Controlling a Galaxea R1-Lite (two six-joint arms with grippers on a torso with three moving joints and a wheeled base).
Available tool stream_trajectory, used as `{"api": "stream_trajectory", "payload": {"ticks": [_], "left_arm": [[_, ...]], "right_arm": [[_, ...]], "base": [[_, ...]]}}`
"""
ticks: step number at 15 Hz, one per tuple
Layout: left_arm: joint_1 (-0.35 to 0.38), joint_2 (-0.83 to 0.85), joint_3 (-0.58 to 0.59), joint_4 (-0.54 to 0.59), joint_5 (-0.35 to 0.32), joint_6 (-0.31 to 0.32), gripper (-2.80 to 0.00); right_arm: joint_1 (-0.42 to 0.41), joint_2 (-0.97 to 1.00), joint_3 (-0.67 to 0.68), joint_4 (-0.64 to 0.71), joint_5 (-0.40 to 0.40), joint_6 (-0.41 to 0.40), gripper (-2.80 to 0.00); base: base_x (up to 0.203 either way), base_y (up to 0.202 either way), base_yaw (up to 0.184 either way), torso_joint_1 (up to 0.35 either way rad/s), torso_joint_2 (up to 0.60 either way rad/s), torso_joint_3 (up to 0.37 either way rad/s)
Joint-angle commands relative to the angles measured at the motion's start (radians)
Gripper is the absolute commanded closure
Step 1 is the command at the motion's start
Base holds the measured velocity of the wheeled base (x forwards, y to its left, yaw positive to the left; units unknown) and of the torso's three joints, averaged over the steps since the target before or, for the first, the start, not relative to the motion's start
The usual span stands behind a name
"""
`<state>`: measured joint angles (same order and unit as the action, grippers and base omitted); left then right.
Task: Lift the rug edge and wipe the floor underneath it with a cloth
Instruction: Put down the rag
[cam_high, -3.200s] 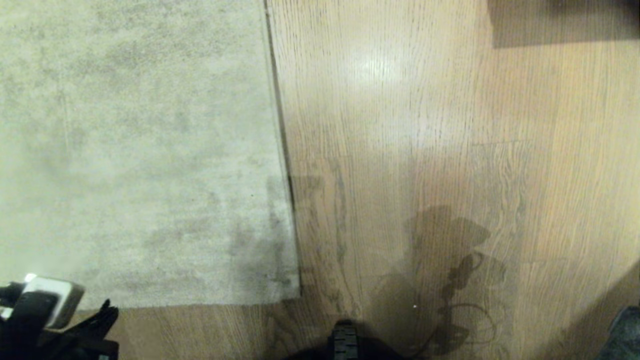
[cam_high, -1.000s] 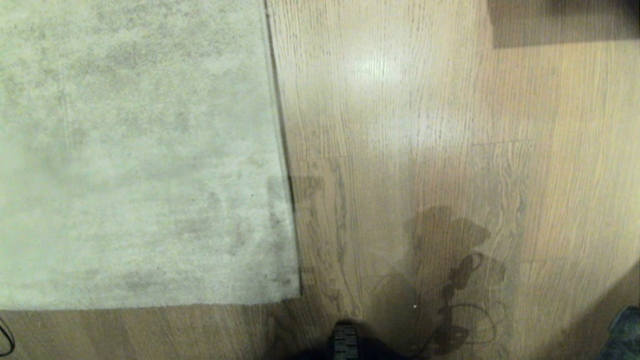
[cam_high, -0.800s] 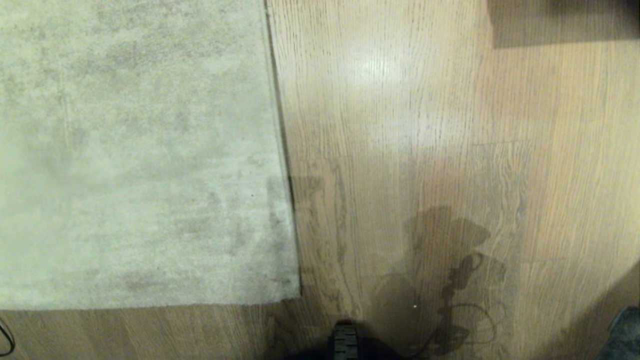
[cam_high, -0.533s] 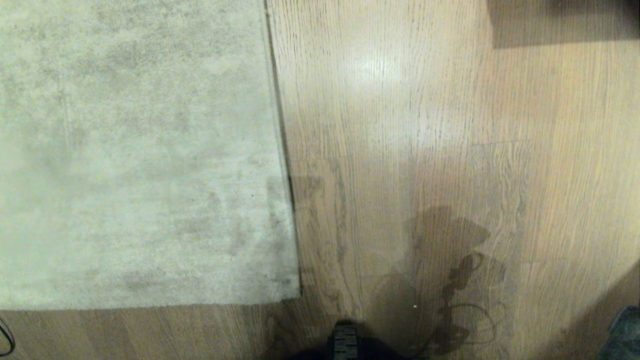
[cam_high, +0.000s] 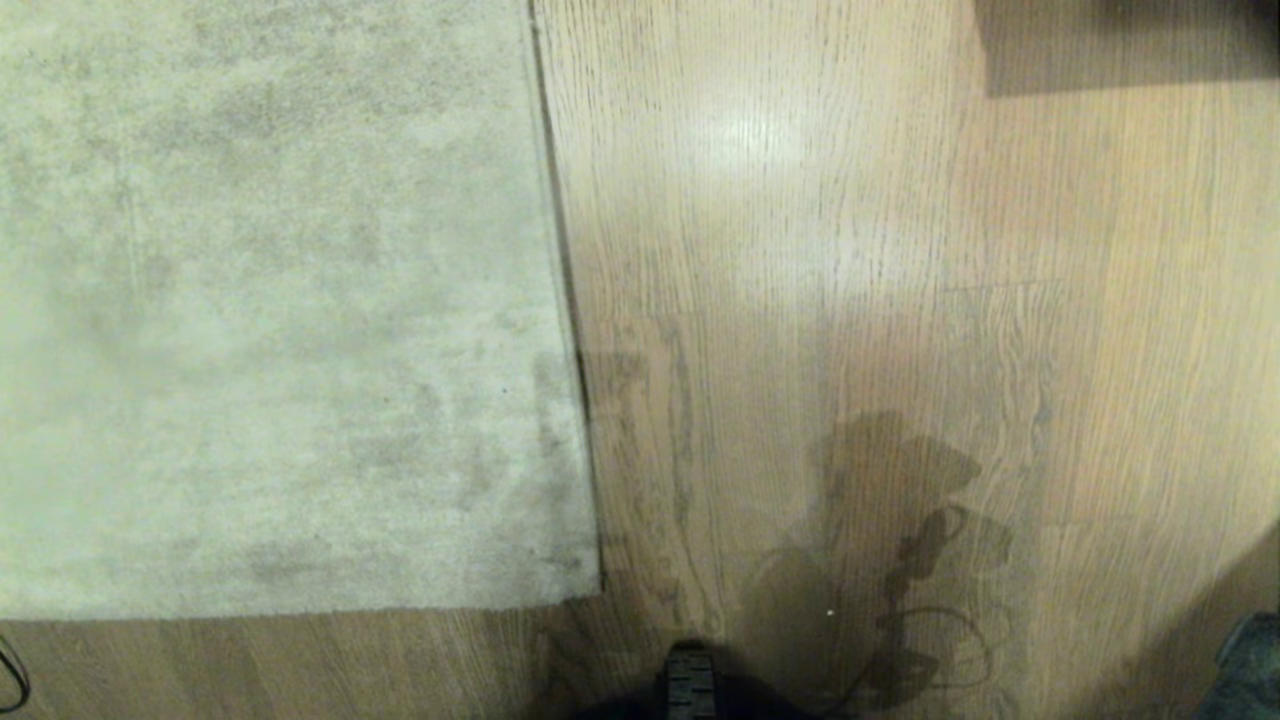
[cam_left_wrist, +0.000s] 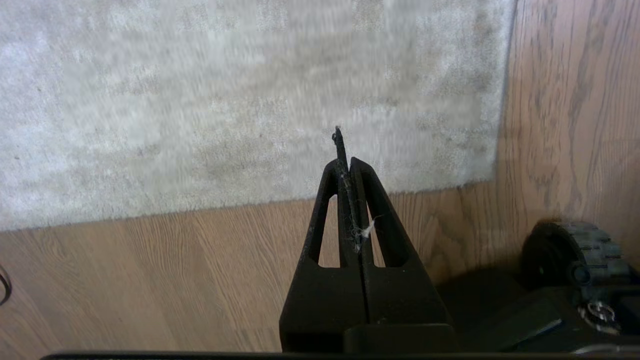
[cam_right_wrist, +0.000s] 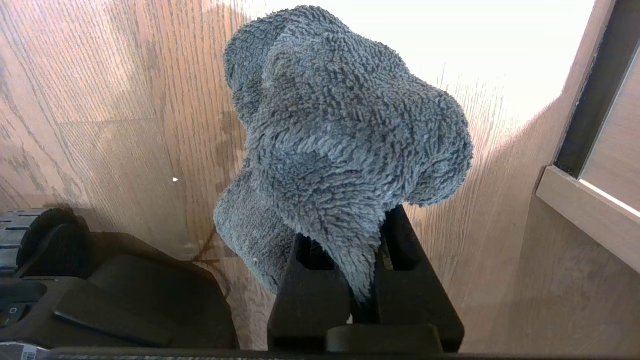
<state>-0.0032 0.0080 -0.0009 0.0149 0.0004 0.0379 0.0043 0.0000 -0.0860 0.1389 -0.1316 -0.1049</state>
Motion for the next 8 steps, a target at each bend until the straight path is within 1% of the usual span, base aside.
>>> {"api": "stream_trajectory", "payload": {"ticks": [1,8], "left_arm": [[0.000,-0.005,-0.001,-0.003,0.001,0.000,0.00],[0.000,-0.006,0.001,-0.012,0.001,0.000,0.00]], "right_arm": [[0.000,0.000,0.000,0.001,0.000,-0.001,0.00],[0.000,0.002,0.000,0.001,0.000,-0.001,0.00]], "base": [[0.000,0.000,0.000,0.000,0.00,0.000],[0.000,0.000,0.000,0.000,0.00,0.000]]}}
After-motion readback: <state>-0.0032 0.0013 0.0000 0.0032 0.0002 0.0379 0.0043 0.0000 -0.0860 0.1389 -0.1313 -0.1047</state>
